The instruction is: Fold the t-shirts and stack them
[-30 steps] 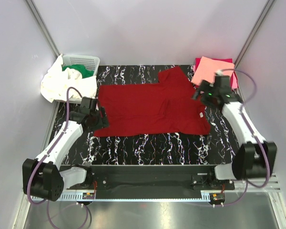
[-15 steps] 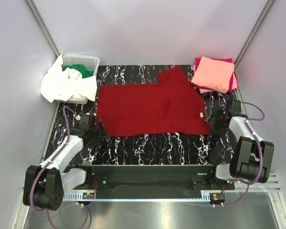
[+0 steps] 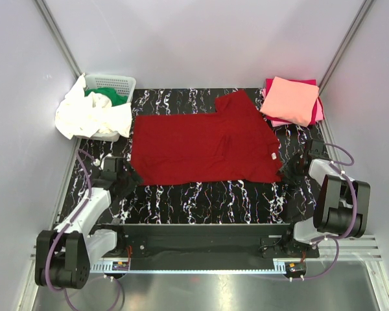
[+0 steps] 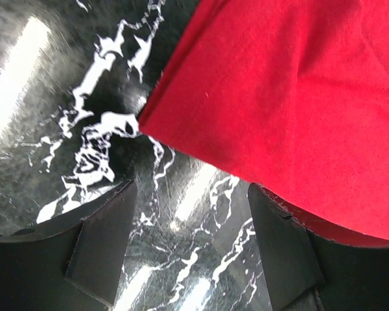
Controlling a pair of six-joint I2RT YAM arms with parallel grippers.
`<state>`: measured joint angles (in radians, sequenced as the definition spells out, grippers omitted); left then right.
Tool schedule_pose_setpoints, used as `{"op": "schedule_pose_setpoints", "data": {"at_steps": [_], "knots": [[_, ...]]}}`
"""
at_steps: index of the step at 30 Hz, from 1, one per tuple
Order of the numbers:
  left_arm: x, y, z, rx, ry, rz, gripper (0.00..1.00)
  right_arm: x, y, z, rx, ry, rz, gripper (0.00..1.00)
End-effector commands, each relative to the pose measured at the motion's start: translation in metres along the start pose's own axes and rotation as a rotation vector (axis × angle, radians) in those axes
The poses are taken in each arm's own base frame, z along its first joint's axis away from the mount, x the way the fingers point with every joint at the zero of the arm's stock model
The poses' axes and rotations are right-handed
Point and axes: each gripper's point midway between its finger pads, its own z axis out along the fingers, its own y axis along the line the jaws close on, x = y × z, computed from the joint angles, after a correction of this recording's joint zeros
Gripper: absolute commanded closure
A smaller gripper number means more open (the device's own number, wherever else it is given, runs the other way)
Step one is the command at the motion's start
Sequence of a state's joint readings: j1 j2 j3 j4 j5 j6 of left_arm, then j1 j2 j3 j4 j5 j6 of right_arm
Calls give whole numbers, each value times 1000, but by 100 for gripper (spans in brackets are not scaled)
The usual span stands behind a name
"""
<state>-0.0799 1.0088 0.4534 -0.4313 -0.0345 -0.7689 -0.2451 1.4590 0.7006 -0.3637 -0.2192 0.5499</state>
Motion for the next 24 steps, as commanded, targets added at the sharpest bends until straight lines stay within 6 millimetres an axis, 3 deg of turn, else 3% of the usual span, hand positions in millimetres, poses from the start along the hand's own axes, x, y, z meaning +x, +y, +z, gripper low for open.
{"op": "schedule_pose_setpoints", "data": {"at_steps": [1,10,13,14,16,24], "knots": [[-20,-4,8,2,-77,-28,26,-3,1,3,-7,-15,-4,61],[-28,-7,26,-17,-87,-34,34,-2,1,4,-12,-7,-5,78],[-36,-15,28,-2,-98,-30,59,-2,0,5,-5,-5,-5,89],[-37,-17,28,5,-99,-27,83,-3,1,5,-5,-7,-7,92],[-38,-17,27,-4,-99,-24,97,-4,-2,5,12,-6,-3,100],[-53,-4,-12,-50,-195,-48,100,-23,-10,-27,91,-98,18,100]]}}
